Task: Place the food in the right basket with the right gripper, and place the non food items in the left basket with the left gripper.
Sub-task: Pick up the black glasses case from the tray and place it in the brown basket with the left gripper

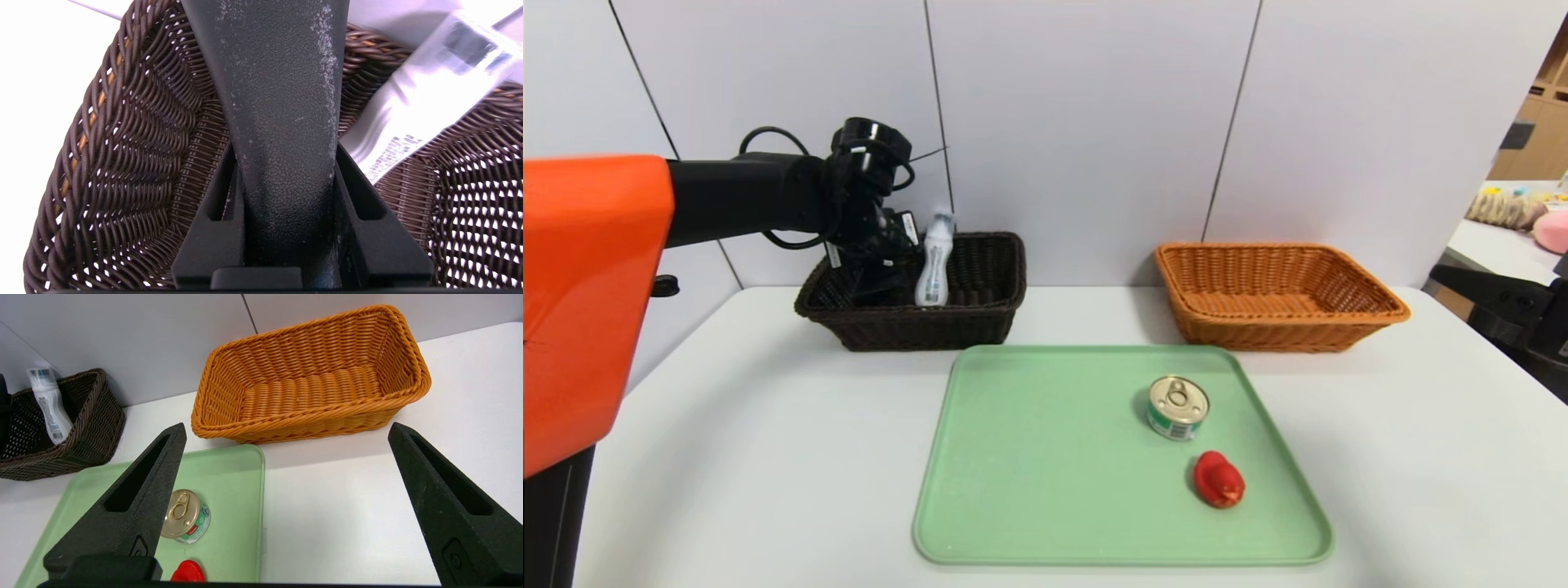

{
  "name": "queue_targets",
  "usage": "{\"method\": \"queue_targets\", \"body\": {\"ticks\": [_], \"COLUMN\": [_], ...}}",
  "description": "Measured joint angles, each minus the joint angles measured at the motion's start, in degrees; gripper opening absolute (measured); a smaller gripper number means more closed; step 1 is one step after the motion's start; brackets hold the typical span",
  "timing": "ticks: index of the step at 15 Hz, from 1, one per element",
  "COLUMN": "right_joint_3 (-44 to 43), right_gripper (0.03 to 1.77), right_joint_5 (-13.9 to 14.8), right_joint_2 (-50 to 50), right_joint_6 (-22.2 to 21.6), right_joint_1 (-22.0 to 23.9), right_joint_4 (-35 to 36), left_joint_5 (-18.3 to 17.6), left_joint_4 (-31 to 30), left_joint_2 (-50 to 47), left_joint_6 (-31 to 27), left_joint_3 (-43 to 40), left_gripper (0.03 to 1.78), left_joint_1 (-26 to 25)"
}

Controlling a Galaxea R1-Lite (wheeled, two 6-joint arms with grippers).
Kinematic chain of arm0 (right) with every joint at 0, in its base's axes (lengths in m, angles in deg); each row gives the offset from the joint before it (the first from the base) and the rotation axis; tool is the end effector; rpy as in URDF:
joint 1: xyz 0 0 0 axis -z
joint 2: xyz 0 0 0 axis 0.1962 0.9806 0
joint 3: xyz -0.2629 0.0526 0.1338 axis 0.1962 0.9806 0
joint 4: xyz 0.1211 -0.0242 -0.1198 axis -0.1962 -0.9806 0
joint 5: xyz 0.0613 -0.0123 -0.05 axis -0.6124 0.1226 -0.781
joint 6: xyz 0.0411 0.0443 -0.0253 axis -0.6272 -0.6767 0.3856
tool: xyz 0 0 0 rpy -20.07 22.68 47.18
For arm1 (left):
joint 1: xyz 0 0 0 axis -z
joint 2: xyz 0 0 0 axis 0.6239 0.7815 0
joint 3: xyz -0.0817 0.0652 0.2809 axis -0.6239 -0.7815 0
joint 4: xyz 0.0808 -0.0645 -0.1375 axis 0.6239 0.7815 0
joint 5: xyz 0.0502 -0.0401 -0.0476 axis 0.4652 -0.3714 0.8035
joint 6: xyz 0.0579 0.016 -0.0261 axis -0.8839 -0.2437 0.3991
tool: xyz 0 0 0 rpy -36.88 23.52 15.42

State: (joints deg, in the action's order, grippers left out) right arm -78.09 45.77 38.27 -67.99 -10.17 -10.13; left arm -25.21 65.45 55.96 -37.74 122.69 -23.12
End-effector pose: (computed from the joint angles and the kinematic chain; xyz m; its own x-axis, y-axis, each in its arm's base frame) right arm 0.1875 0.0032 0.2355 0.9841 0.0867 -0.1548 -0.0397 0.9580 0.2840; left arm 0.4463 -0.0974 0.2035 0.8291 0.1707 -0.5325 -0.3112 0.9320 -0.1859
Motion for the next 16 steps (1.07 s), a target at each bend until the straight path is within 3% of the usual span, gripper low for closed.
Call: {"method": "queue_targets", "body": {"ticks": [2,5,9,16], "right_joint_3": [0.0,0.0,0.0,-1.4], "right_gripper": [1.71,1.71,1.71,1.71], "right_joint_5": [0.0,0.0,0.0,-2.1], "right_joint_2": [0.0,0.0,0.0,0.0], "right_joint_6": [0.0,0.0,0.0,0.5], "right_joint_1": [0.0,0.0,0.0,-0.5], "right_joint_4": [0.0,0.0,0.0,-0.2], "left_joint_5": [0.1,0.4,0.4,0.6], "left_joint_4": [0.0,0.0,0.0,3.2], "left_joint_2": [0.2,0.7,0.9,-6.0], "left_joint_6": [0.3,0.3,0.3,-2.3], "left_joint_3": [0.0,0.0,0.0,-0.1], "left_gripper": [0.59,0.95,1.26,1.52], "left_joint_1": [0.0,0.0,0.1,2.2]}}
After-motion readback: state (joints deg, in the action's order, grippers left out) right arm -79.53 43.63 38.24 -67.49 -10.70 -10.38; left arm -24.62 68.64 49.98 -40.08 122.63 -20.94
